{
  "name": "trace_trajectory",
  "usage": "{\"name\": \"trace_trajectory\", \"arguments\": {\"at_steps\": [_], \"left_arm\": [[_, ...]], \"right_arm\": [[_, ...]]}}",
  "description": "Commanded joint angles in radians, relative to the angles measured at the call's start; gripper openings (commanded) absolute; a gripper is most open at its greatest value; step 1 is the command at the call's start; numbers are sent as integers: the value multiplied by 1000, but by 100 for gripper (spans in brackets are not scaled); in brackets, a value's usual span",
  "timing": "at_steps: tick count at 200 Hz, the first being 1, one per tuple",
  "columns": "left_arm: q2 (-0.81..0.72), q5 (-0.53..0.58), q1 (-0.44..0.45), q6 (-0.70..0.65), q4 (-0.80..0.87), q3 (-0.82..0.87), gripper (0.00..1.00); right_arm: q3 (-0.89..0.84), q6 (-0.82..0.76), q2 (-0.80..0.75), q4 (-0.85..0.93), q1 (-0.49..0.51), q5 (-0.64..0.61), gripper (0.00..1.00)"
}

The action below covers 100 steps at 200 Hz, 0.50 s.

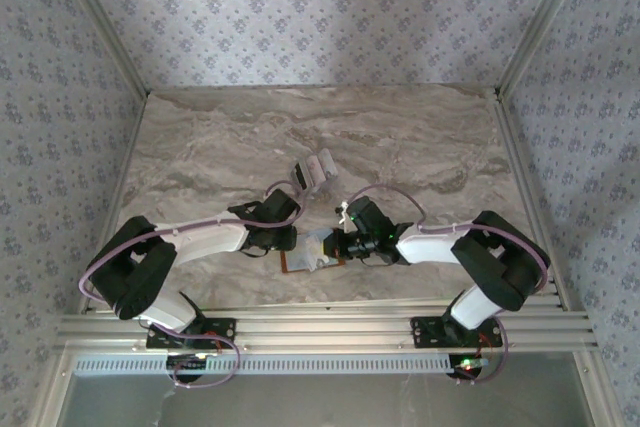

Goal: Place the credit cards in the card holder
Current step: Insert the credit card into the card slot.

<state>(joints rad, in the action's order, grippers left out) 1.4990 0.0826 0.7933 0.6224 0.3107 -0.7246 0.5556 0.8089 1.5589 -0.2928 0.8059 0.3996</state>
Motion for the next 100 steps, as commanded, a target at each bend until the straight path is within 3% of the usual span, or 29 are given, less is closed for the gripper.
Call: {"name": "trace_trajectory", "arguments": {"at_steps": [1,100], "left_arm": [[5,-26,12,10,55,35,36],[11,-40,12,16,43,40,36]], "right_arm": [[7,29,19,-11,-1,-66,0],[12,90,76,-103,45,-91,0]]}}
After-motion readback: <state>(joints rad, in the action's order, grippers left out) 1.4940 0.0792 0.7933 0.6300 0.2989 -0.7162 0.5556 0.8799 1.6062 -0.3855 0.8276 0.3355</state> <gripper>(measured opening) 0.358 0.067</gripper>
